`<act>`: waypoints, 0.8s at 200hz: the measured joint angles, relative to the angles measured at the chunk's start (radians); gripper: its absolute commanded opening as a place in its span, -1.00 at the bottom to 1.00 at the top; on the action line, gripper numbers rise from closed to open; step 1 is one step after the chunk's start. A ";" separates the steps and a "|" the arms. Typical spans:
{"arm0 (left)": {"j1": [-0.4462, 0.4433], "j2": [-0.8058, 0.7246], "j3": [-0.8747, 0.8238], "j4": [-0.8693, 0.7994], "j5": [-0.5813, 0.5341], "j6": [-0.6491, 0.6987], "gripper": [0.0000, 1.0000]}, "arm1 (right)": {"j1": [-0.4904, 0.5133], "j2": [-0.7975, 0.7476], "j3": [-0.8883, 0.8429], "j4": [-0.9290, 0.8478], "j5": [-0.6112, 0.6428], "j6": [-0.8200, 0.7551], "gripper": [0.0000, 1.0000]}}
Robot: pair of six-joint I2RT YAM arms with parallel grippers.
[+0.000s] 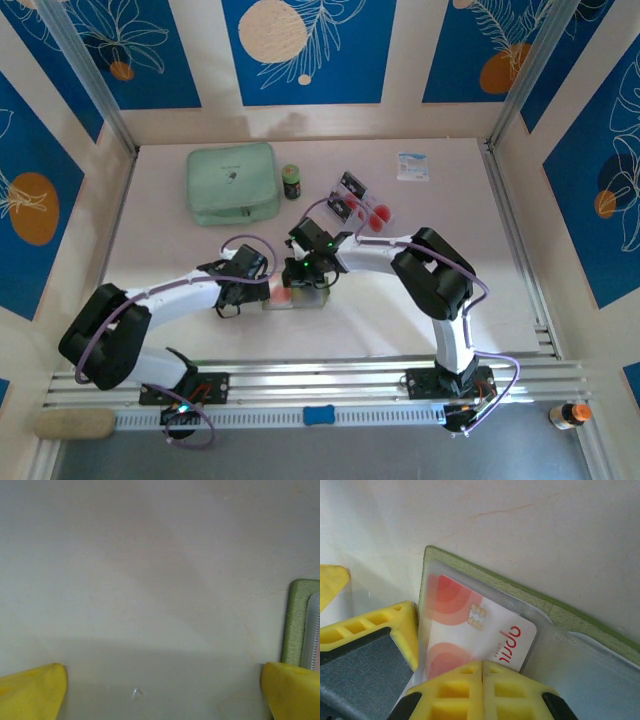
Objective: Put the credit cards into the card holder
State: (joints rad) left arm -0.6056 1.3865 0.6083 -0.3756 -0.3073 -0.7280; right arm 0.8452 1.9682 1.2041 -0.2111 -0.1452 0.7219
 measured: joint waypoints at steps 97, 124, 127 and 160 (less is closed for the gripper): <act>0.031 -0.108 0.000 -0.043 -0.026 -0.012 1.00 | 0.000 -0.117 -0.056 -0.044 0.068 0.001 -1.00; 0.036 -0.087 0.000 -0.051 -0.026 -0.019 1.00 | 0.000 -0.117 -0.059 -0.049 0.071 0.003 -1.00; 0.036 -0.084 0.000 -0.051 -0.025 -0.019 1.00 | 0.000 -0.117 -0.059 -0.048 0.071 0.003 -1.00; 0.038 -0.050 0.000 -0.051 -0.023 -0.019 1.00 | 0.001 -0.104 -0.058 -0.048 0.070 0.003 -1.00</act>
State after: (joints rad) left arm -0.5674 1.3369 0.6086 -0.4271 -0.3298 -0.7475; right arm 0.8463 1.8645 1.1458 -0.2588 -0.0750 0.7246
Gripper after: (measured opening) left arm 0.998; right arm 0.044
